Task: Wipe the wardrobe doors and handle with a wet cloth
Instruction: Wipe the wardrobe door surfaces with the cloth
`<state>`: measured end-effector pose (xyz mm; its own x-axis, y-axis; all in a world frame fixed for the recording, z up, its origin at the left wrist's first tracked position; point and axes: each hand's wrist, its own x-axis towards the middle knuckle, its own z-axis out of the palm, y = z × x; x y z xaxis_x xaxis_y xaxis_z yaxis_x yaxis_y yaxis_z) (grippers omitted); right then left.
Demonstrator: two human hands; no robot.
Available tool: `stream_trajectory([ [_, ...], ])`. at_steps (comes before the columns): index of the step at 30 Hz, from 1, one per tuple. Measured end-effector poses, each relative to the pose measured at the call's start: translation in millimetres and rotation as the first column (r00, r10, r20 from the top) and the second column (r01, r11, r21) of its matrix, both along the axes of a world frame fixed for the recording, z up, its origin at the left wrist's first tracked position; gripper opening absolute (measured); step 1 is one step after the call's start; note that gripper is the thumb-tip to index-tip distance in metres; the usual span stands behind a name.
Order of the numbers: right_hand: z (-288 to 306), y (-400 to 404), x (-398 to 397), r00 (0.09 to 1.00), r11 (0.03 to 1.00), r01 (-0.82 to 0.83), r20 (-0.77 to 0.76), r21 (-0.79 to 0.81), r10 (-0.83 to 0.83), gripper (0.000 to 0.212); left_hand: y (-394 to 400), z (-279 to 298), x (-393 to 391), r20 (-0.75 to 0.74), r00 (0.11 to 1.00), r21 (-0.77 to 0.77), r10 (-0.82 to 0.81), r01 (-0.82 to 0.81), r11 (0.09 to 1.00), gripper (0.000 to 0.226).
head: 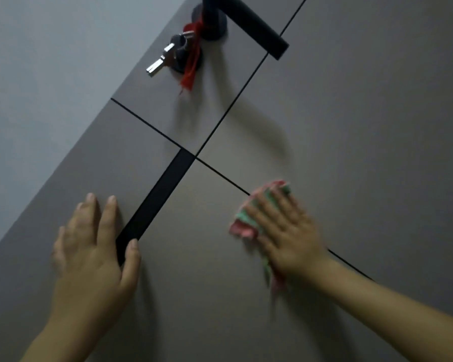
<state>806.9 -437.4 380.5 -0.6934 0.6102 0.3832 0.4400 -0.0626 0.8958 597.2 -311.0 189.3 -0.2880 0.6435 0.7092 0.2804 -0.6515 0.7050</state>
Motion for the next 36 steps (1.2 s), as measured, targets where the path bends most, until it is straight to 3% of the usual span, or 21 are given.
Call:
stream_trajectory([
  [4,59.7,43.8,-38.2,0.968,0.953,0.083,-0.251,0.291,-0.008,0.055,6.0,-2.3,-6.7,0.028,0.999,0.04,0.03,-0.031,0.999,0.068],
  [6,57.3,85.1,-82.3,0.958,0.94,0.079,-0.286,0.331,0.02,0.057,12.1,-2.8,-10.4,0.038,0.998,0.052,0.057,-0.059,0.997,0.065],
  [9,20.7,123.0,-125.7,0.984,0.98,-0.015,-0.169,0.197,0.049,0.055,18.8,0.2,-13.1,0.114,0.99,0.045,0.079,-0.085,0.995,0.063],
  [12,-19.4,103.3,-108.6,0.998,0.999,-0.035,0.048,-0.036,0.036,0.052,19.8,3.7,-12.7,0.179,0.98,0.014,0.082,-0.086,0.996,0.063],
  [15,-15.6,74.0,-78.3,0.99,0.997,0.006,0.139,-0.075,0.005,0.051,19.5,1.4,-14.9,0.162,0.985,0.002,0.062,-0.063,0.998,0.063],
  [18,1.5,85.7,-92.1,1.0,1.0,-0.012,0.025,0.013,0.012,0.053,22.4,-3.2,-20.4,0.154,0.986,0.005,0.056,-0.058,0.998,0.064],
  [23,-2.7,165.6,-178.8,0.988,0.993,0.037,-0.155,0.115,-0.019,0.06,29.0,-18.3,-29.3,0.169,0.985,-0.035,0.023,-0.017,0.999,0.067],
  [26,-42.2,165.6,-171.4,0.998,0.999,-0.049,-0.038,-0.003,0.049,0.055,30.0,-31.6,-26.1,0.164,0.986,-0.055,0.026,-0.017,0.998,0.068],
  [29,-83.0,105.5,-110.7,0.992,0.987,-0.049,0.108,-0.152,0.066,0.051,22.8,-45.5,-19.2,0.106,0.993,-0.048,0.043,-0.038,0.998,0.066],
  [33,-69.9,50.1,-55.6,0.997,0.996,-0.012,0.072,-0.084,0.018,0.05,9.4,-57.9,-19.8,0.004,1.0,-0.047,0.009,-0.009,0.999,0.065],
  [36,-60.9,74.2,-79.9,1.0,1.0,0.019,-0.02,0.003,-0.019,0.053,4.9,-62.8,-24.4,-0.007,1.0,-0.054,0.016,-0.016,0.998,0.064],
])
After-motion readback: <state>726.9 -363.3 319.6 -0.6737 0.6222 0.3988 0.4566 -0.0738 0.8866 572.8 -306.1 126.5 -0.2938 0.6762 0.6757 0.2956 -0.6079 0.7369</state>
